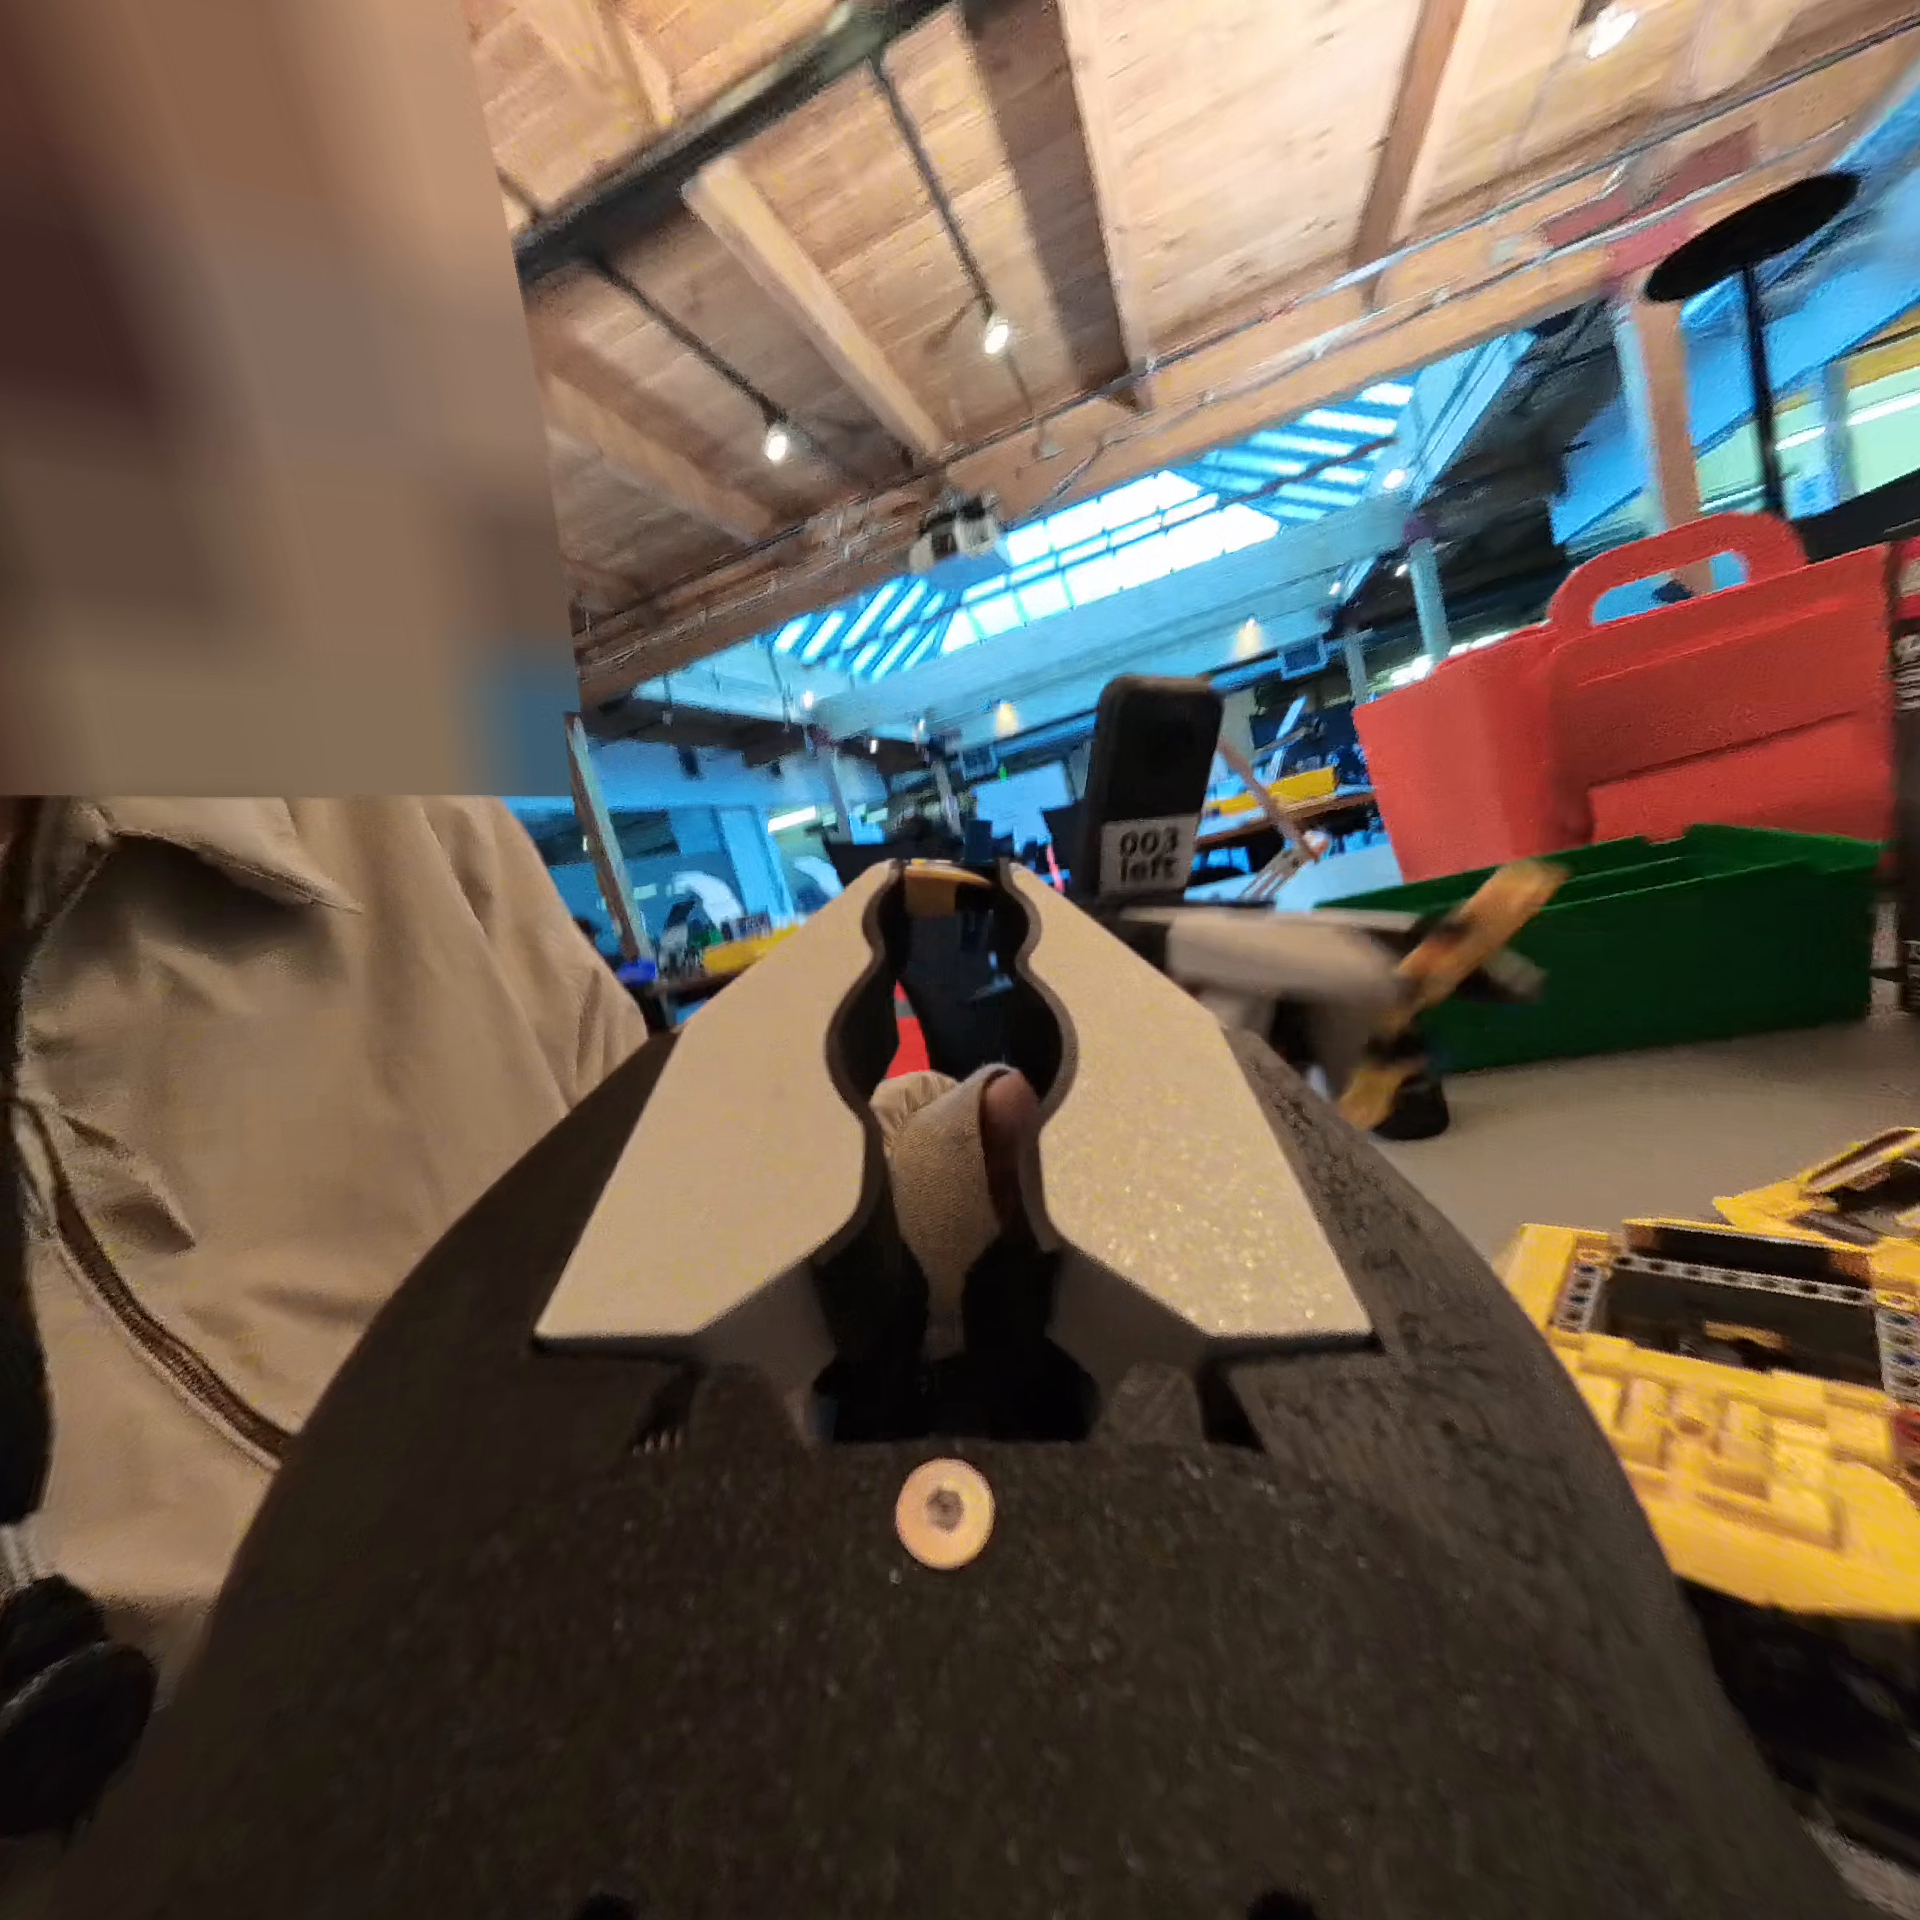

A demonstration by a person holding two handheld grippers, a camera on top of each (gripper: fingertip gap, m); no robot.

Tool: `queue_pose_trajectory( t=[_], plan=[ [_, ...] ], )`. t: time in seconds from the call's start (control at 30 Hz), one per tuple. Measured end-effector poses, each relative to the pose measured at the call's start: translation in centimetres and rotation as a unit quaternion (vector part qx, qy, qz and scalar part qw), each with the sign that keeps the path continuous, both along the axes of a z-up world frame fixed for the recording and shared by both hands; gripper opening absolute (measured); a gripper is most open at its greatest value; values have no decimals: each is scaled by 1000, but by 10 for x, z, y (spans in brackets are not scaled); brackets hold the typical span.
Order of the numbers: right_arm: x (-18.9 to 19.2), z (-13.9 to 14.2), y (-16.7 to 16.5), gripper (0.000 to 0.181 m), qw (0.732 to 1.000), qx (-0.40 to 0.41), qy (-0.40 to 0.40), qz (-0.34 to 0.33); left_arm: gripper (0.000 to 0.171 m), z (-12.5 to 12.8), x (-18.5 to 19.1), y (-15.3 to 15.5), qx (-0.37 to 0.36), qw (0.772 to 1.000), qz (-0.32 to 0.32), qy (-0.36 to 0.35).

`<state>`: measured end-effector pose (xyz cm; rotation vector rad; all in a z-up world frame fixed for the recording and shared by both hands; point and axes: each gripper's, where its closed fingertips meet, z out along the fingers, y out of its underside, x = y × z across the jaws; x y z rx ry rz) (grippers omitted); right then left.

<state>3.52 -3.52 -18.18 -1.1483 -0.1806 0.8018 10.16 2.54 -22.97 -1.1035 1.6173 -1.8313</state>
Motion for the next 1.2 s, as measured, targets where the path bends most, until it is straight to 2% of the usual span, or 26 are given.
queue_pose_trajectory(
  t=[0.07, 0.13, 0.2, 0.23, 0.33, 0.43, 0.5, 0.63, 0.7, 0.73, 0.8, 0.83, 0.9, 0.93, 0.97, 1.03, 1.13, 1.2],
  plan=[
    [22, 8, -16, 13, 999, 13, 30, -17, 24, -41, -24, -20, 75, 989, -81, 98],
    [48, 7, -21, 13, 997, 4, 39, -64, 24, -97, -62, -33, 204, 947, -142, 205],
    [57, -6, -16, 13, 994, -35, 1, -102, 24, -136, -80, -31, 340, 902, -131, 233],
    [58, -9, -13, 14, 993, -44, -13, -112, 24, -143, -81, -30, 375, 892, -113, 225],
    [60, -20, -6, 14, 985, -63, -50, -150, 24, -148, -88, -47, 361, 896, -128, 226],
    [57, -32, 3, 14, 968, -76, -128, -202, 25, -163, -84, -45, 335, 899, -121, 256],
    [55, -39, 8, 14, 955, -84, -171, -229, 31, -168, -82, -43, 316, 903, -115, 266],
    [42, -43, 13, 14, 952, -81, -197, -219, 36, -164, -85, -50, 254, 922, -132, 261],
    [34, -41, 14, 14, 940, -51, -242, -235, 40, -149, -83, -54, 203, 938, -138, 246],
    [31, -40, 15, 14, 930, -35, -266, -250, 40, -132, -78, -56, 151, 951, -141, 230],
    [25, -44, 19, 14, 908, -26, -320, -270, 40, -76, -67, -54, -12, 972, -148, 181],
    [20, -46, 20, 14, 906, -25, -330, -263, 39, -47, -63, -48, -108, 969, -157, 158],
    [13, -45, 22, 14, 909, -16, -329, -255, 29, -11, -61, -34, -254, 937, -194, 141],
    [10, -44, 21, 14, 912, -12, -327, -249, 12, -6, -65, -33, -280, 922, -225, 147],
    [8, -43, 21, 14, 912, -11, -329, -246, 10, -10, -66, -35, -284, 914, -239, 163],
    [4, -48, 22, 14, 913, -18, -335, -233, 13, -15, -64, -37, -284, 912, -240, 172],
    [1, -50, 23, 14, 916, -23, -333, -221, 23, -5, -63, -33, -340, 890, -253, 168],
    [0, -51, 24, 14, 917, -26, -332, -218, 24, -5, -64, -34, -343, 887, -258, 172]
  ],
)
